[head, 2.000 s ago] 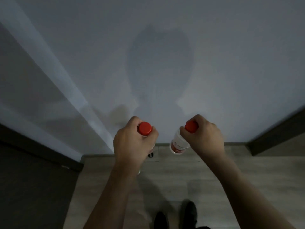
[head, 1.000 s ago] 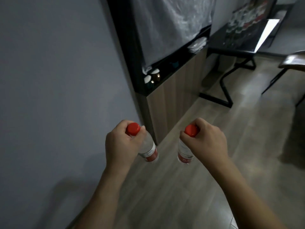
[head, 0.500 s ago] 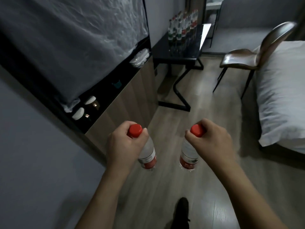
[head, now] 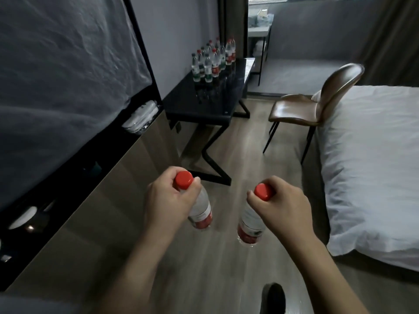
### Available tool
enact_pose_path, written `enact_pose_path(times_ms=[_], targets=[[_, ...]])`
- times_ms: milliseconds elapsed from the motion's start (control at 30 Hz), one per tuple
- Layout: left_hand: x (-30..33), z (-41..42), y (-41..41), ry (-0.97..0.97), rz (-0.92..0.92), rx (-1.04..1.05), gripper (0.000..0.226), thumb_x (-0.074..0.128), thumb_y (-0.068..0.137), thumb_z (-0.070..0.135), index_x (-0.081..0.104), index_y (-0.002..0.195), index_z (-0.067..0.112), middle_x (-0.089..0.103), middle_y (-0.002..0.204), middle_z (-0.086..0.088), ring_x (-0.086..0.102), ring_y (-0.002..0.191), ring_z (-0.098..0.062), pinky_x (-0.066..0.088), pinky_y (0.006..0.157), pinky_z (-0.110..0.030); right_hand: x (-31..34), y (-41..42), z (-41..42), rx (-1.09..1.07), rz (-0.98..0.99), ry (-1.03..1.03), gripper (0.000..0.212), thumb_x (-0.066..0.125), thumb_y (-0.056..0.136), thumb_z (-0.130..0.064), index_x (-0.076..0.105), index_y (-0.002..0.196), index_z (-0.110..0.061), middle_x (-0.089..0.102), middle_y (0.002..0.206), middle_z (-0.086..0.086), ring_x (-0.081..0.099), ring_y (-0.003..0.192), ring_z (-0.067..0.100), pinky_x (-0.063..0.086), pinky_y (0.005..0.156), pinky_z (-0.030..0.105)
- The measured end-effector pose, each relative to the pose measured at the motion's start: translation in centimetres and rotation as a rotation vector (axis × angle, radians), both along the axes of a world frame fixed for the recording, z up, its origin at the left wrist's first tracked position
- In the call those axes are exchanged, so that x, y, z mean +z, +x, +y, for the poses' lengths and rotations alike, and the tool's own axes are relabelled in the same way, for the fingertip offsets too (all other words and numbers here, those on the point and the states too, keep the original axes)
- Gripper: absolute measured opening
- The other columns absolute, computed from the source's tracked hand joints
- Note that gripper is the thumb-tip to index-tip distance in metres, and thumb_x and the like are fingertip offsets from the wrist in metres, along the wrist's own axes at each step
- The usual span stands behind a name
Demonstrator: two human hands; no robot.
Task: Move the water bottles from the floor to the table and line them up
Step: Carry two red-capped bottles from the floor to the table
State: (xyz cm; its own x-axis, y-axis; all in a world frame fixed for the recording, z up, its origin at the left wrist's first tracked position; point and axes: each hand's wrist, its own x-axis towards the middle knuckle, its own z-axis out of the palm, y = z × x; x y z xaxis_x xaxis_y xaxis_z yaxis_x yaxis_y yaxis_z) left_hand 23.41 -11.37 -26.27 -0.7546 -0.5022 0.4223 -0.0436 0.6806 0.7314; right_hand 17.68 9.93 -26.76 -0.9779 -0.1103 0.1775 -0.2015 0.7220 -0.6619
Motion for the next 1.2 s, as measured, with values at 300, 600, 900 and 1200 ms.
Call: enact_pose_path(times_ms=[300,600,900,1200], targets=[[2.0,7.1,-18.7,0.103,0.016,0.009,0.018,0.07,0.071,0.043,0.063,0.074,0.027,0.064,0.067,0.016,0.061,0.065,-0.005,0.054,0.063,-0.034,0.8,-19.3,6.4,0.052,0.095,0.042,0.026,0.063,0.071,-0.053,0.052,0.072,-0.029,0.06,0.066,-0.011,0.059,0.065,0.016,0.046,0.058,0.03],[1.8,10.9,-34.0,0.123,0.018,-0.038,0.015,0.071,0.074,0.041,0.063,0.075,0.028,0.065,0.069,0.013,0.062,0.065,-0.005,0.051,0.061,-0.024,0.4,-35.2,10.4,0.029,0.103,0.02,0.027,0.061,0.069,-0.055,0.045,0.065,-0.033,0.052,0.057,-0.016,0.045,0.052,0.002,0.028,0.048,0.019],[-1.0,10.0,-53.4,0.118,-0.006,-0.062,0.016,0.07,0.072,0.04,0.061,0.073,0.028,0.063,0.065,0.01,0.062,0.063,-0.009,0.053,0.06,-0.031,-2.0,-53.8,9.9,0.036,0.07,0.089,0.026,0.065,0.072,-0.052,0.056,0.072,-0.027,0.06,0.065,-0.011,0.059,0.064,0.015,0.039,0.056,0.027],[0.7,8.3,-70.5,0.18,0.032,-0.115,0.012,0.074,0.073,0.035,0.063,0.076,0.03,0.064,0.071,0.01,0.063,0.066,-0.007,0.051,0.057,-0.015,0.9,-71.1,8.1,-0.017,0.167,0.083,0.024,0.068,0.073,-0.048,0.059,0.076,-0.026,0.062,0.067,-0.009,0.059,0.066,0.016,0.048,0.059,0.032]])
